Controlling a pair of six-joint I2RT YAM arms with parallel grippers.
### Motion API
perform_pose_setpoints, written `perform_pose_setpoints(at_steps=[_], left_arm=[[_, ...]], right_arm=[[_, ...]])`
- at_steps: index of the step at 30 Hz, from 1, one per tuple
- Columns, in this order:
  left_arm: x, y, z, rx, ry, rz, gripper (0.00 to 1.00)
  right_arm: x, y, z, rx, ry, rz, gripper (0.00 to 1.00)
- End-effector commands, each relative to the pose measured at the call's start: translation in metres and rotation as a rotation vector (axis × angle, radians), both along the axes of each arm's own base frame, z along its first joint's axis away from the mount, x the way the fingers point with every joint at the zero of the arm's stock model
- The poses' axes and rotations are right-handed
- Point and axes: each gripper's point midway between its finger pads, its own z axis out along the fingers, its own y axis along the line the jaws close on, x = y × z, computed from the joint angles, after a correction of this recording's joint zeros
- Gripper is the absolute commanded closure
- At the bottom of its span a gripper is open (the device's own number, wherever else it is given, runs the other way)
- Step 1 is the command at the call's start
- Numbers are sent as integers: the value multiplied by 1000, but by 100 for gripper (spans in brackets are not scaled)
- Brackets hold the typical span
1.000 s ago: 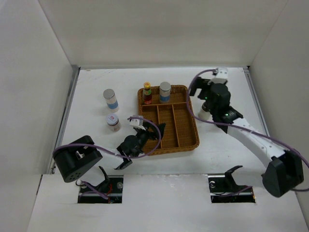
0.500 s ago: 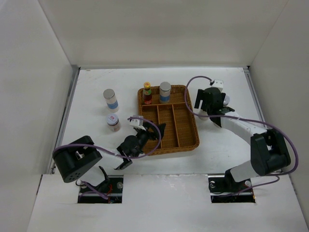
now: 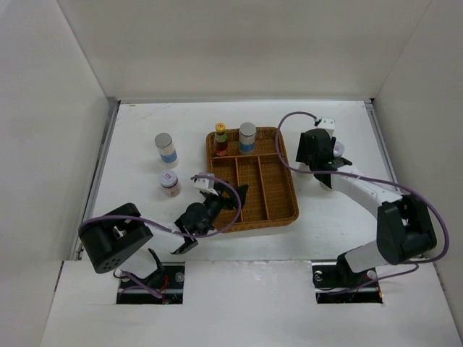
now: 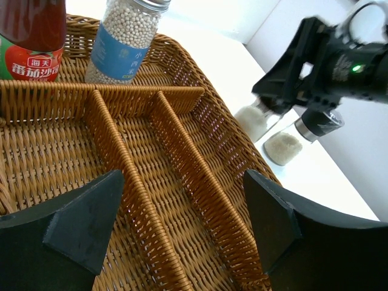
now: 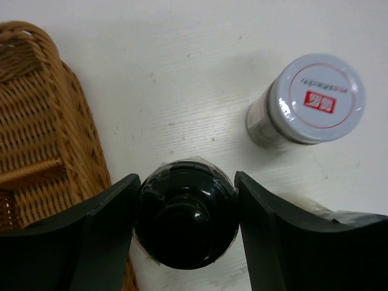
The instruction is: Organize the condiment bottles
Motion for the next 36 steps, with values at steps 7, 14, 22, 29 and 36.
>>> perform_pose_setpoints(at_steps=[7, 14, 22, 29, 36], left_arm=[[1, 7, 27, -96, -50, 19, 19], [-1, 9, 31, -105, -56, 19, 19], [1, 10, 27, -98, -50, 30, 19], [1, 7, 26, -96, -49, 24, 18], [-2, 6, 29, -105, -53, 14, 18]], right_arm=[[10, 89, 145, 89, -363, 178, 47], [16, 141, 108, 118, -299, 276, 47], [15, 146, 52, 112, -204, 265, 44], [11, 144, 38, 123, -178, 273, 22], [-19, 85, 110, 188, -348, 183, 0]])
